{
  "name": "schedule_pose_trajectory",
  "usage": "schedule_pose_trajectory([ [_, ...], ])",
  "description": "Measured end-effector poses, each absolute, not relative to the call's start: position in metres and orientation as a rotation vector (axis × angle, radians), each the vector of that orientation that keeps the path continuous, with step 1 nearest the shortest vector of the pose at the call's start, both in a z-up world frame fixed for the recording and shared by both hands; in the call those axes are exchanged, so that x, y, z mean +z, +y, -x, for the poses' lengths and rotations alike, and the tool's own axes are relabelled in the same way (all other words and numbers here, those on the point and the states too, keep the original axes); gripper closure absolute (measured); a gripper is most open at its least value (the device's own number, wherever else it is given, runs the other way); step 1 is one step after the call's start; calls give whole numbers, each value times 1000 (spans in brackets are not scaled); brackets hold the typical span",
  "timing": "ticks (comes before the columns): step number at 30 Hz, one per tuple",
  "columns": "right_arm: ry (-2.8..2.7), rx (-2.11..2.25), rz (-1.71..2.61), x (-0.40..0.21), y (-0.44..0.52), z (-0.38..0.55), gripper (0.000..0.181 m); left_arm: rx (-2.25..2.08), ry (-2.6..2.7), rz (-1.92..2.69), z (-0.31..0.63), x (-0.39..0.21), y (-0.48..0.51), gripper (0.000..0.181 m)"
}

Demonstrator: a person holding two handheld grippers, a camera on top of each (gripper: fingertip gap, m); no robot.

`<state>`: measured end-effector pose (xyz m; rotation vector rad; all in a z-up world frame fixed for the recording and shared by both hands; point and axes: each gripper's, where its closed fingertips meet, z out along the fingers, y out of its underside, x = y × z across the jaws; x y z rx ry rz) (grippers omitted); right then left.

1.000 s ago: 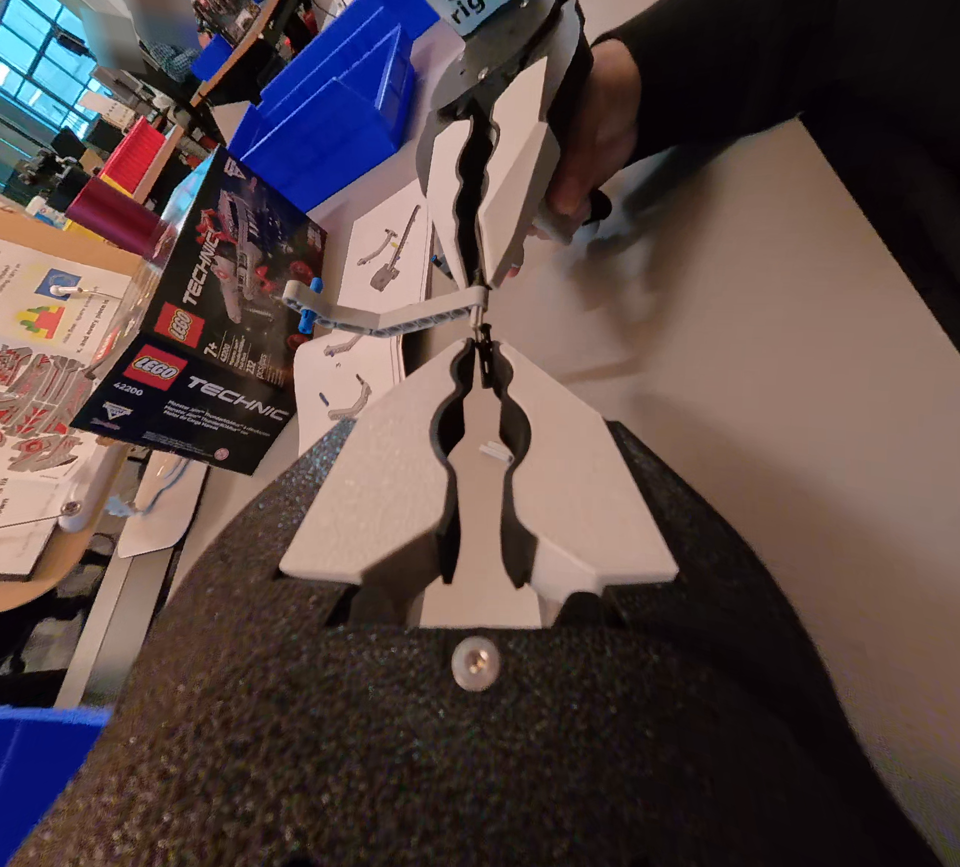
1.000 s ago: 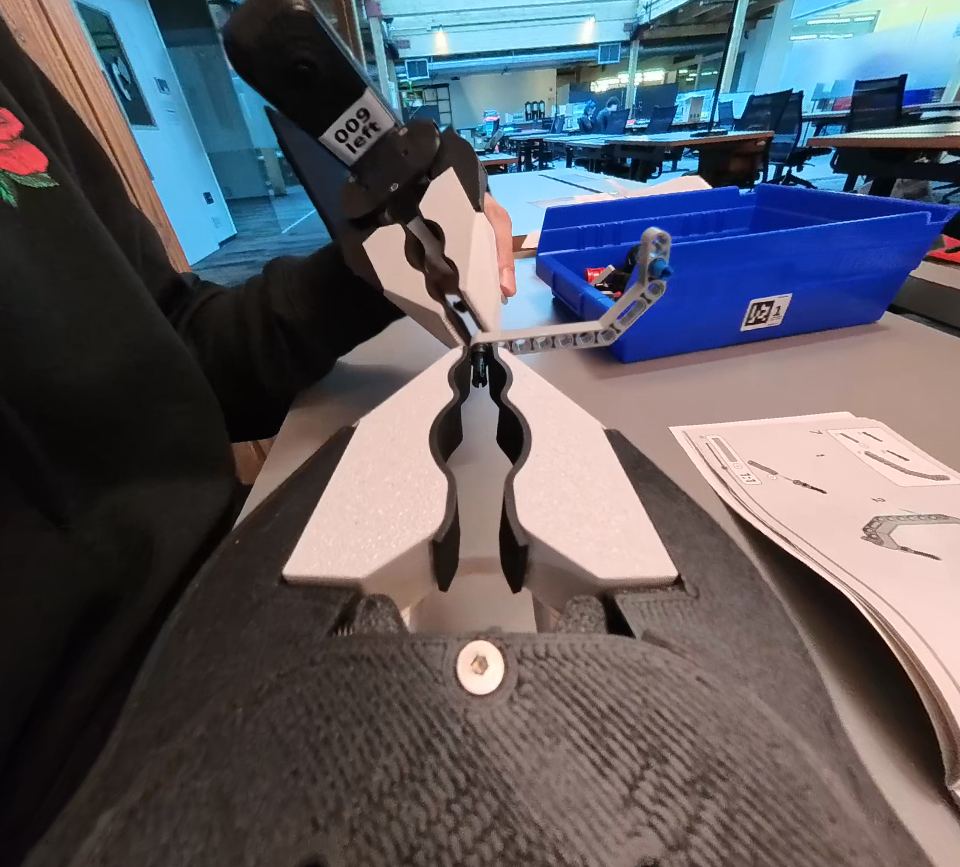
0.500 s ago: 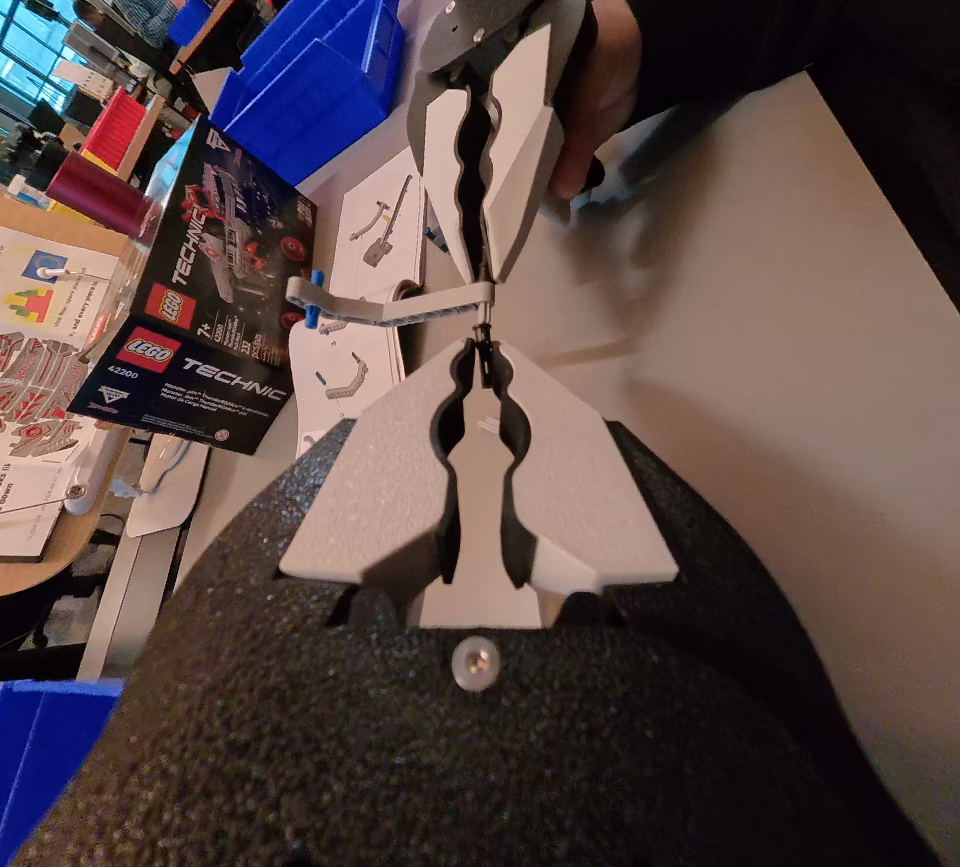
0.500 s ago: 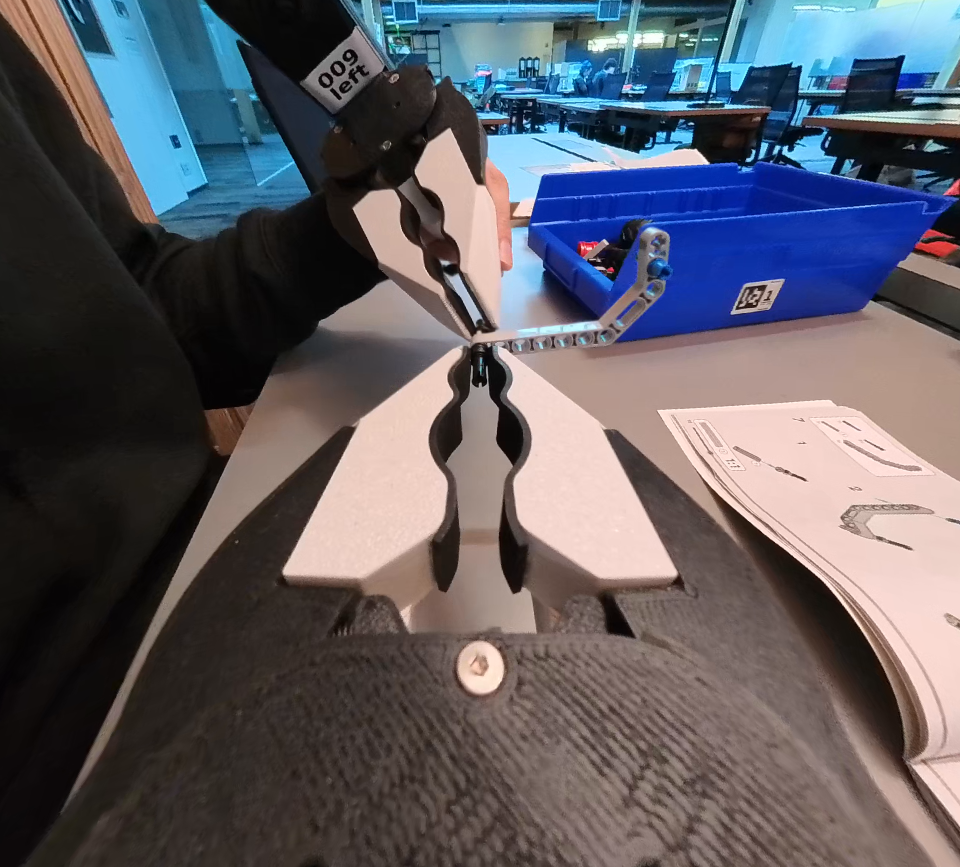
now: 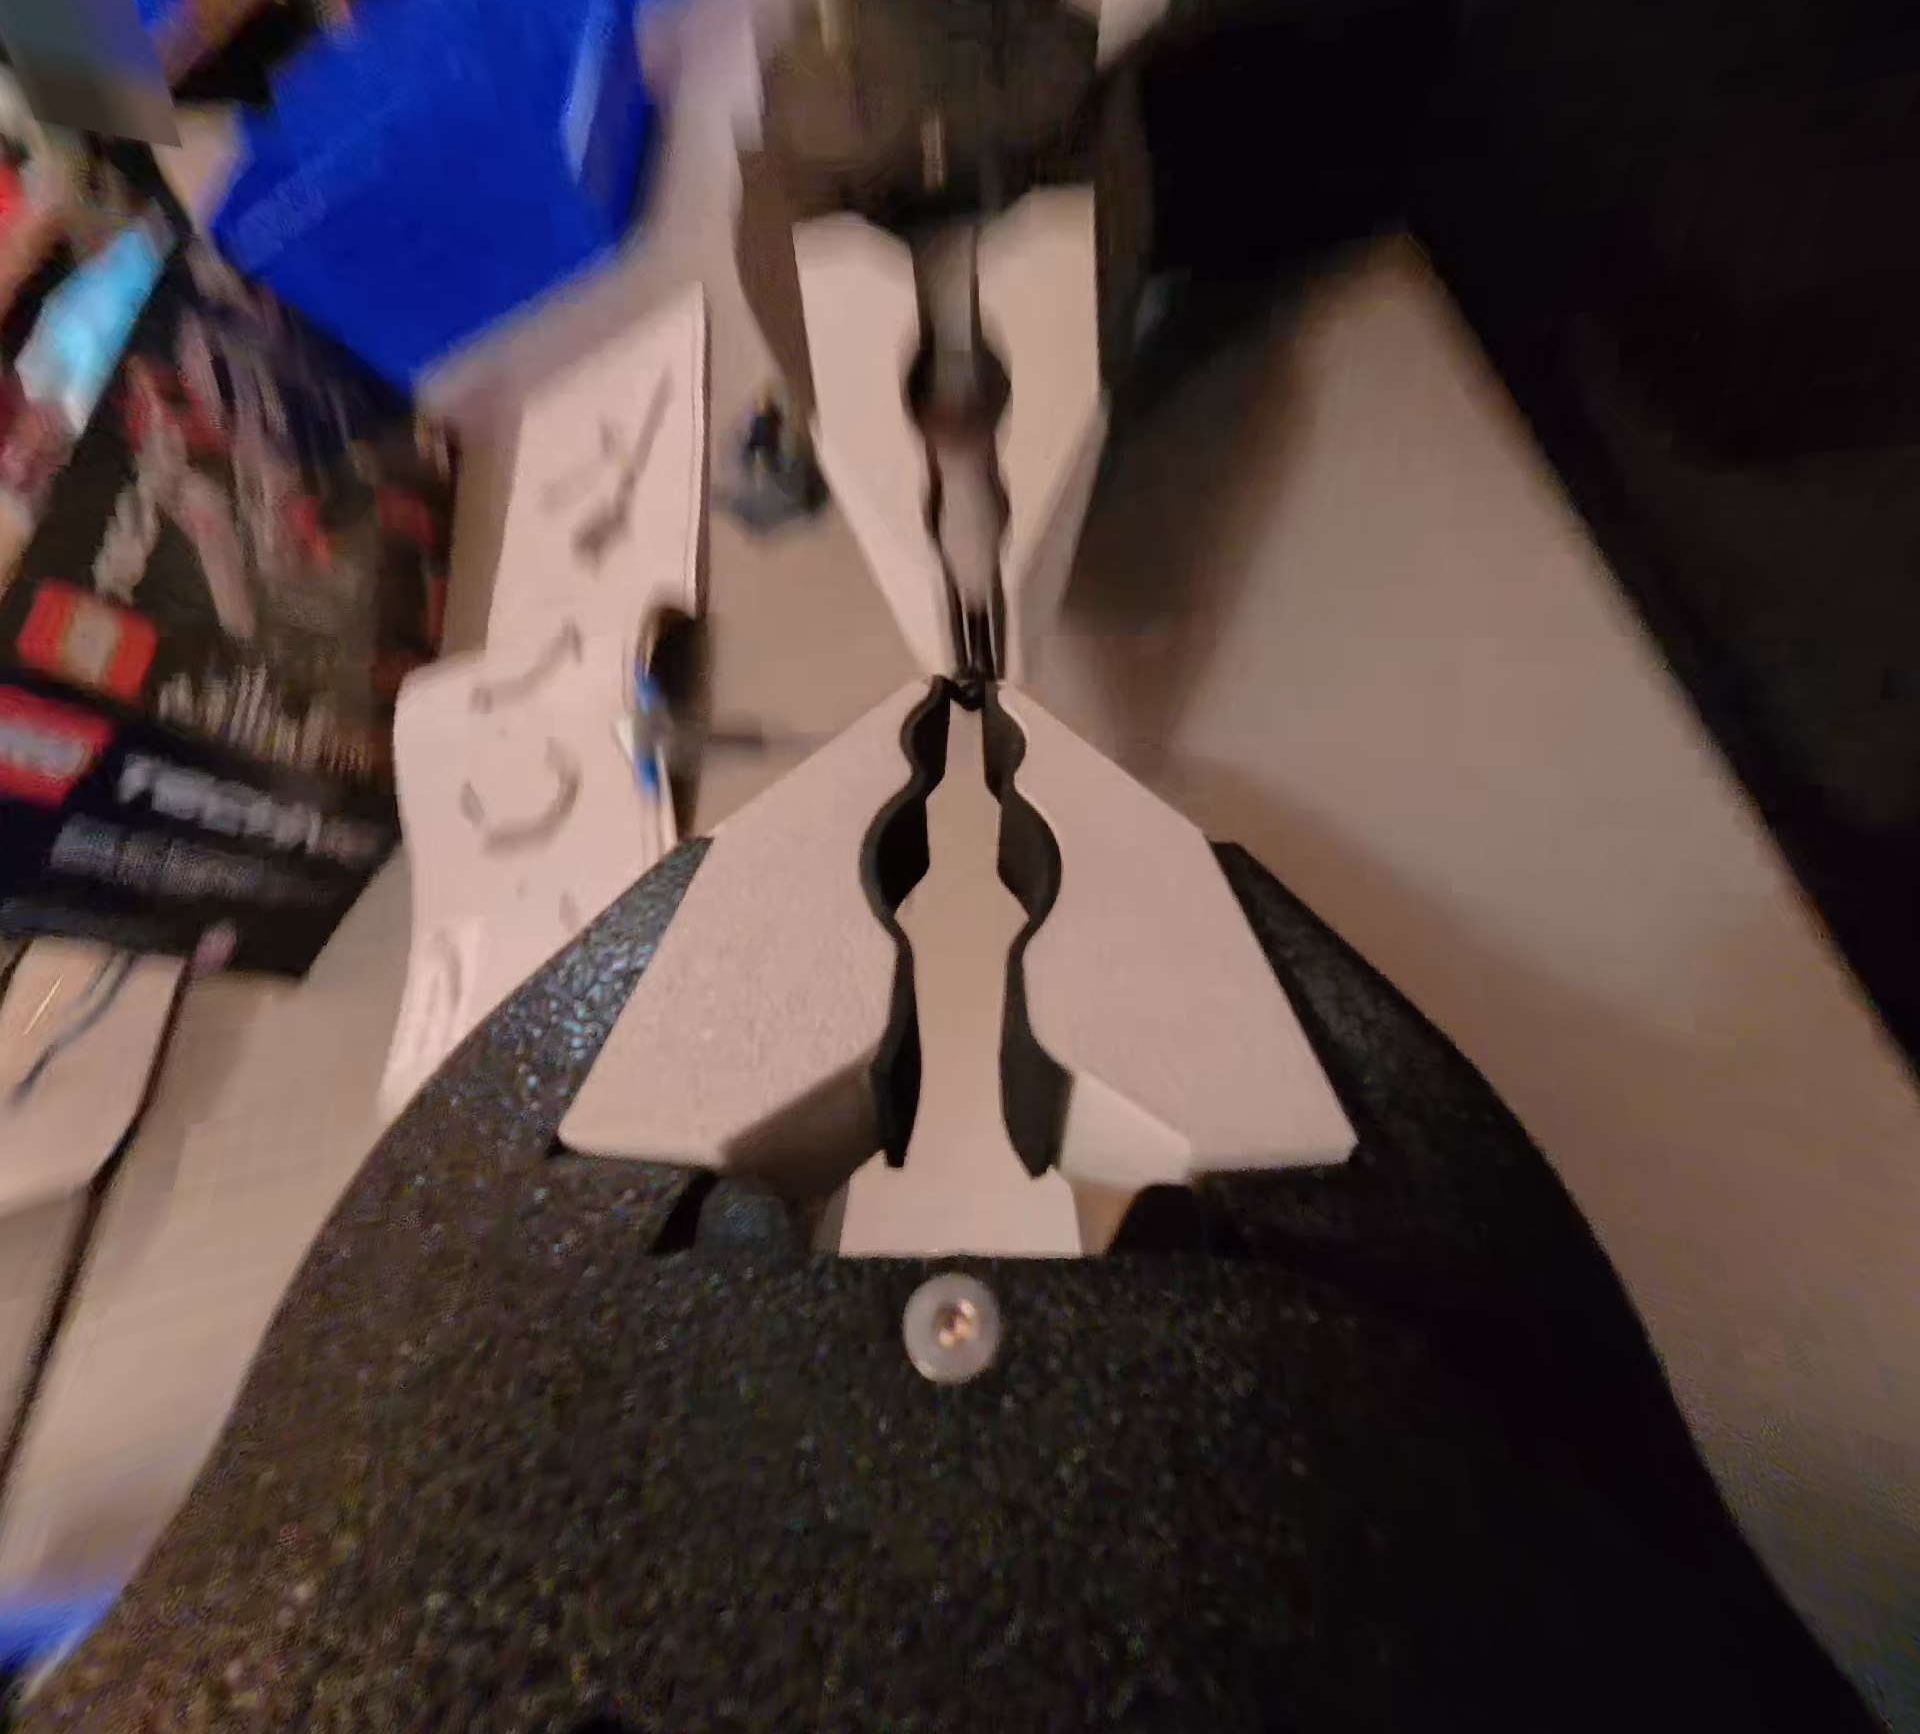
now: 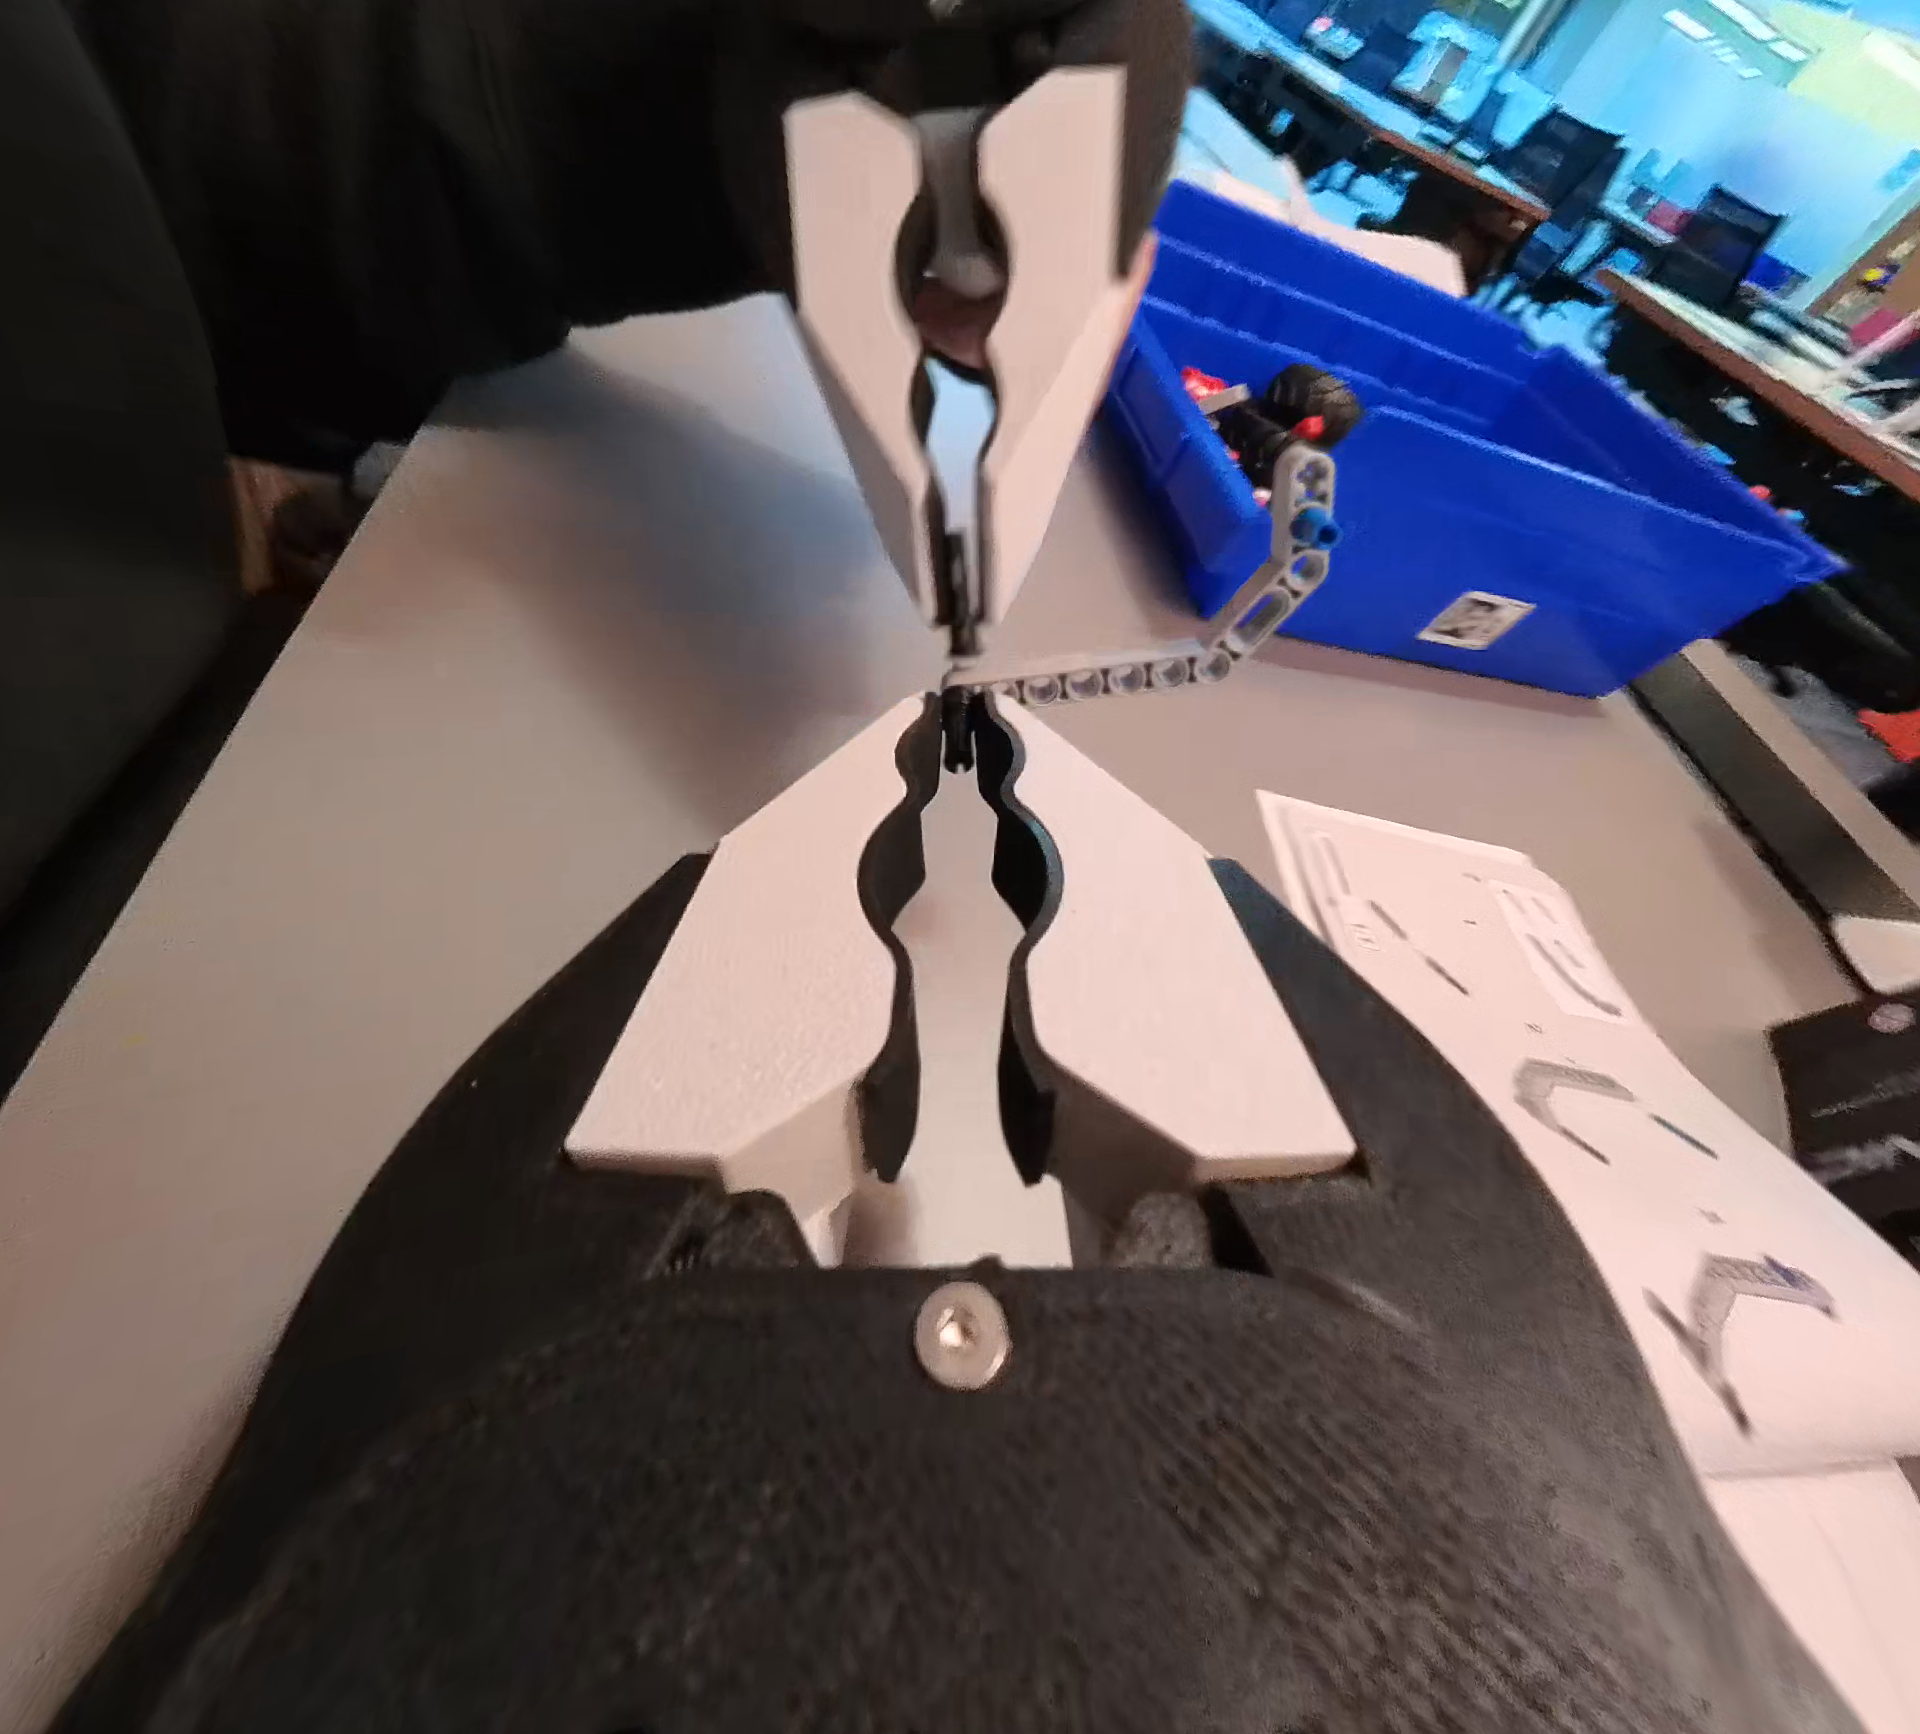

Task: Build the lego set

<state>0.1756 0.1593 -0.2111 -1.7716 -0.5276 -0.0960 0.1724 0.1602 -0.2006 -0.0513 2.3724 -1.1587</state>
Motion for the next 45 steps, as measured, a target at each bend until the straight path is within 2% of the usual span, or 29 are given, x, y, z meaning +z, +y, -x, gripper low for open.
schedule_pose_trajectory([
  [1, -559, -76, 1799, -218, 161, -170, 177, -1356, 2303, 33, -167, -184, 150, 178],
  [2, -577, -101, 1820, -222, 163, -169, 177, -1471, 2267, 37, -164, -174, 146, 178],
  [6, -456, -79, 1763, -206, 162, -180, 177, -1199, 2367, 156, -175, -198, 171, 178],
  [17, -204, 166, 1379, -138, 142, -191, 178, -1880, 1951, 300, -188, -142, 161, 178],
  [27, -158, 264, 1323, -129, 138, -192, 177, -2230, 1788, 380, -188, -123, 157, 178],
  [45, -175, 267, 1318, -129, 137, -190, 177, -2182, 1898, 366, -183, -132, 150, 177],
])
